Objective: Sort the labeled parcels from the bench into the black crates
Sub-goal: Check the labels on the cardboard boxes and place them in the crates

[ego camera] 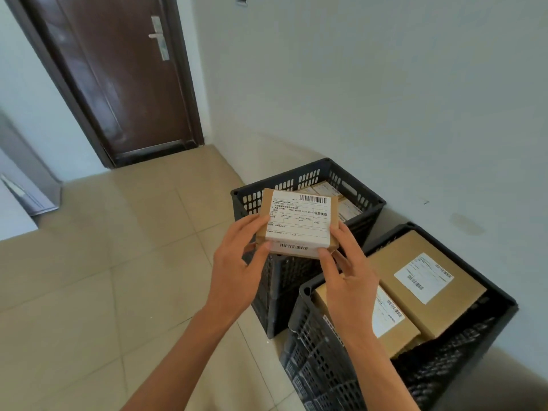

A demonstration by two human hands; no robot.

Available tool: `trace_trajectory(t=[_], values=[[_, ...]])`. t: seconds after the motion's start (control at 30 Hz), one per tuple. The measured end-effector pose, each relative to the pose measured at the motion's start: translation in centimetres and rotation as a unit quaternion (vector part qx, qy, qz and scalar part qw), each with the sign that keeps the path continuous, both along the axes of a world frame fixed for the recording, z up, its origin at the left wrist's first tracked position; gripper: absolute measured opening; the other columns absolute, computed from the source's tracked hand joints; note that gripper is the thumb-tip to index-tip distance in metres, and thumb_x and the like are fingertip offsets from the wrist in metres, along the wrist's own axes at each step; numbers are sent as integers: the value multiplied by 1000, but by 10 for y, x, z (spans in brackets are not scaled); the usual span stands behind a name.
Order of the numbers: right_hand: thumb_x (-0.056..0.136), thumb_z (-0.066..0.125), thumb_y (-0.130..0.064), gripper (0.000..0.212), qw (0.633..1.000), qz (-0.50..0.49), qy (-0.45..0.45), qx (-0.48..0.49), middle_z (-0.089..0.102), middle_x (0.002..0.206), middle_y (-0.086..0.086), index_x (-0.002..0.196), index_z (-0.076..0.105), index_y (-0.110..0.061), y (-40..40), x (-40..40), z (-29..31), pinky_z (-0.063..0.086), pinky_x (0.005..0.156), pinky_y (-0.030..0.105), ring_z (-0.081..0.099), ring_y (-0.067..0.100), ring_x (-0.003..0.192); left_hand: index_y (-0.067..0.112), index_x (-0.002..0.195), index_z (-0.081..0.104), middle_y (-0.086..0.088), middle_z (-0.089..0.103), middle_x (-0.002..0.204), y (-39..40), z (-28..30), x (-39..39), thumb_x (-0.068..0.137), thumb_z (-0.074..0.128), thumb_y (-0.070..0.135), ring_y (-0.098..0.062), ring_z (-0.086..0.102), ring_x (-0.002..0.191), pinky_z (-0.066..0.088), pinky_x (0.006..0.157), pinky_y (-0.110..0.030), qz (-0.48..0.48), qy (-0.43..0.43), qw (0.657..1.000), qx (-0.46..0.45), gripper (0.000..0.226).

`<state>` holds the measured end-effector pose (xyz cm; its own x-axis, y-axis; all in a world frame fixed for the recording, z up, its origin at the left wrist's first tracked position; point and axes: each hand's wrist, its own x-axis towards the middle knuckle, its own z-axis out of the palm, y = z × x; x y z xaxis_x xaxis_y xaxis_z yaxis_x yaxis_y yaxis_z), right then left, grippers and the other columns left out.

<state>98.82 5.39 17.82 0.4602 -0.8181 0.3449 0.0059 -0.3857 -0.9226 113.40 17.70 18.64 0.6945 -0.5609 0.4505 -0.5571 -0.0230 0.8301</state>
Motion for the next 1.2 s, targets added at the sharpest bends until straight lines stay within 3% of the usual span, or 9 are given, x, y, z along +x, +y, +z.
trace_trajectory(t=[0.07,0.17,0.23,0.33,0.5,0.63,0.83,1.0,1.2], values=[[98,68,-19,46,1000,-4,0,9,52,154,-16,140,62,-36,-4,13,-2,54,108,38,48,4,143,22,143,60,5,56,143,-5,-1,13,98,65,2,-5,50,136,55,97,-19,-3,1,1000,3,49],[94,66,-34,42,1000,-13,-11,9,54,153,-14,136,65,-36,-11,46,-5,56,106,38,51,1,139,27,142,59,6,55,143,-14,-9,49,98,65,1,-4,50,135,54,97,-17,-23,11,1000,4,51],[93,66,-30,41,1000,-21,-15,16,55,152,-14,133,66,-41,-15,71,-6,56,106,38,53,-3,136,29,141,59,6,55,143,-22,-11,79,98,66,3,-6,50,136,54,97,-18,-35,14,999,3,51],[94,66,-28,43,999,-34,-7,18,53,152,-21,132,67,-48,-20,111,-7,56,105,43,54,7,138,32,139,59,7,56,142,-33,-14,127,97,68,6,-10,51,136,56,97,-21,-57,30,998,6,51],[96,64,-17,42,998,-59,-20,-3,54,153,-15,135,65,-33,-25,167,-10,52,109,43,46,5,145,32,140,60,9,57,141,-53,-17,196,97,69,8,-14,53,135,56,99,-24,-103,34,994,19,50],[98,63,-13,43,995,-102,-21,2,53,154,-13,135,64,-34,-35,184,-14,51,110,33,42,3,147,26,140,63,10,59,140,-81,-21,220,98,68,8,-13,53,135,56,97,-24,-150,20,988,20,46],[100,65,-11,46,983,-174,30,53,48,149,-35,132,64,-43,-66,178,-26,55,102,26,58,12,136,19,142,61,6,58,143,-143,-37,226,98,68,9,-14,53,136,57,100,-33,-227,-10,973,43,45],[101,64,-7,49,974,-202,48,86,48,148,-27,126,60,-50,-106,169,-36,53,93,12,63,-7,118,23,143,58,6,55,146,-199,-48,222,98,69,12,-8,50,137,58,101,-33,-269,-25,959,83,48],[102,63,-8,45,967,-226,83,88,47,153,-17,133,60,-41,-149,166,-61,52,104,20,58,2,131,23,143,58,6,57,146,-252,-63,225,98,69,12,-8,51,137,59,99,-39,-292,-51,945,139,48]])
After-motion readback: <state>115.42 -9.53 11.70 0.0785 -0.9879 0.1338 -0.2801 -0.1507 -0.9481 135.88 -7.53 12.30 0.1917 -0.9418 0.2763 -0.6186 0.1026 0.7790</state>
